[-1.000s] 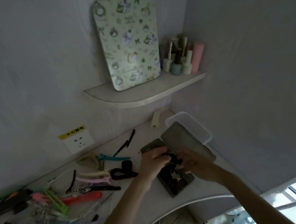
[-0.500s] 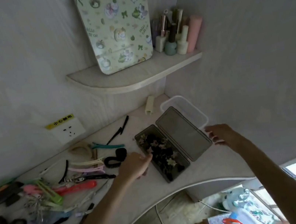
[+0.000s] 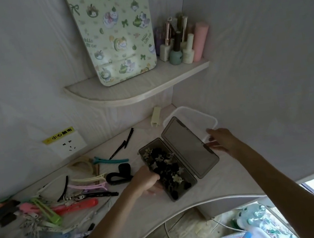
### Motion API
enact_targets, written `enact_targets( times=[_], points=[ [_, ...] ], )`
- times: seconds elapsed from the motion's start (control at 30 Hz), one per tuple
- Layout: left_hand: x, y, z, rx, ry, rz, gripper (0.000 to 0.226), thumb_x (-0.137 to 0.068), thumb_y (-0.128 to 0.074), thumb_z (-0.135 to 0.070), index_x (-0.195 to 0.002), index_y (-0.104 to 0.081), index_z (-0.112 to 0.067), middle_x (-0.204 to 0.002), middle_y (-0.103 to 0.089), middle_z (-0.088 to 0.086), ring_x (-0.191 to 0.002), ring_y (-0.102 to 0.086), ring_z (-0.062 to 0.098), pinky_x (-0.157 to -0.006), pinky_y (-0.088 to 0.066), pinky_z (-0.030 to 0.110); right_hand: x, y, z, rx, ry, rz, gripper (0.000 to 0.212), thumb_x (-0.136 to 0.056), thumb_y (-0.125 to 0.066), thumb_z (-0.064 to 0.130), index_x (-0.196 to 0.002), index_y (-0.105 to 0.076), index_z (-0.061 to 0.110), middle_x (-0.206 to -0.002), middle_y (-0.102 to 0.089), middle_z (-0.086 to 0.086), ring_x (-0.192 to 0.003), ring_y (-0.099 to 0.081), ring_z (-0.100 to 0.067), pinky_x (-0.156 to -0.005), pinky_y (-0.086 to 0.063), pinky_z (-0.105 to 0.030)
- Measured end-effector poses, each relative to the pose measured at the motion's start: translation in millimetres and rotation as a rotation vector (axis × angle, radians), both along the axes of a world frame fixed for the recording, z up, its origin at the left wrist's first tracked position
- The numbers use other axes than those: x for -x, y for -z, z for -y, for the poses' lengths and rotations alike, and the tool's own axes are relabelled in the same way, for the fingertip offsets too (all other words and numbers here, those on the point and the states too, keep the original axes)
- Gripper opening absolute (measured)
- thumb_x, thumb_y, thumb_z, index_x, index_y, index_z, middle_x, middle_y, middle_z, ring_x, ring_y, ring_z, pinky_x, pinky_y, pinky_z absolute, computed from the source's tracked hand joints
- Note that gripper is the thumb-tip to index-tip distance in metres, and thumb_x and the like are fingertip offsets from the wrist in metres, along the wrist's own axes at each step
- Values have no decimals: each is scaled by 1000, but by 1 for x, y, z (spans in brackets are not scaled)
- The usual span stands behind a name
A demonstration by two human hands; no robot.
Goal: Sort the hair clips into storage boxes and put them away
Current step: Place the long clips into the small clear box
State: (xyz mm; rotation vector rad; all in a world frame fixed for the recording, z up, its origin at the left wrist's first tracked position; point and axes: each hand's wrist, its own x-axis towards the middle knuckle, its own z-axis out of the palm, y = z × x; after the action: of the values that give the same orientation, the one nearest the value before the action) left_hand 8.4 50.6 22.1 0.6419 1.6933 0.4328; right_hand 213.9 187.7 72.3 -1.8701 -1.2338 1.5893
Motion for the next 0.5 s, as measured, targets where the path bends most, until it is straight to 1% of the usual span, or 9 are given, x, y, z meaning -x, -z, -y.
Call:
enact_targets(
  times=[0.07,0.1,0.13,0.17,0.23,0.3,0.4,0.47,0.5],
  points=[
    [4,-1,-1,8,-1,-15,19,-93,-46,-7,-111,-46,-7,-85,-68,11,-64,-67,18,-55,-54,29,2,-11,-3,-103,4,35,21,-94,-52,23,-86,-50,3,-74,-51,-8,-58,-58,-18,-51,-51,-21],
    [6,-1,-1,5,12,-28,24,-92,-46,-6,-116,-46,-5,-89,-68,13,-64,-68,18,-53,-54,28,2,-15,-4,-168,-19,75,24,-94,-52,24,-77,-50,6,-71,-52,-7,-57,-58,-19,-56,-52,-23],
    [7,-2,0,-1,29,-41,28,-92,-46,-6,-120,-47,-3,-91,-68,14,-63,-68,17,-52,-54,27,2,-19,-4,-237,-45,110,27,-94,-51,25,-71,-48,11,-68,-54,-7,-57,-59,-21,-65,-54,-28],
    [9,-2,1,-1,45,-46,30,-92,-46,-5,-122,-46,-1,-90,-69,14,-62,-69,17,-51,-53,26,2,-23,-3,-298,-66,134,29,-94,-50,26,-67,-47,14,-65,-55,-7,-59,-60,-24,-74,-53,-35],
    [12,-2,4,14,74,-55,33,-93,-46,-5,-125,-43,1,-91,-69,15,-63,-69,17,-47,-51,23,4,-32,-2,-367,-95,158,32,-94,-49,26,-65,-47,15,-62,-57,-7,-64,-61,-30,-82,-52,-44],
    [16,-4,9,25,108,-59,29,-94,-45,-6,-122,-45,1,-90,-68,13,-65,-69,17,-49,-51,23,7,-39,0,-396,-105,158,33,-94,-49,26,-64,-48,15,-61,-57,-7,-63,-61,-29,-84,-53,-47],
    [18,-9,18,16,148,-42,20,-94,-42,-6,-112,-51,-3,-81,-65,6,-57,-66,11,-52,-51,21,11,-46,-3,-406,-89,147,31,-94,-49,25,-67,-50,10,-64,-57,-7,-63,-61,-29,-83,-53,-48],
    [18,-9,23,13,158,-28,20,-94,-43,-6,-113,-49,-4,-84,-65,6,-50,-65,8,-52,-50,20,15,-50,-6,-338,-41,86,26,-94,-49,24,-81,-53,1,-70,-54,-7,-62,-61,-25,-78,-55,-42],
    [17,-8,24,16,154,-17,22,-95,-42,-6,-116,-48,-4,-91,-67,9,-48,-64,7,-51,-51,20,17,-53,-7,-288,-4,34,24,-94,-50,23,-89,-51,-1,-72,-53,-7,-61,-60,-22,-72,-56,-36]
  ],
)
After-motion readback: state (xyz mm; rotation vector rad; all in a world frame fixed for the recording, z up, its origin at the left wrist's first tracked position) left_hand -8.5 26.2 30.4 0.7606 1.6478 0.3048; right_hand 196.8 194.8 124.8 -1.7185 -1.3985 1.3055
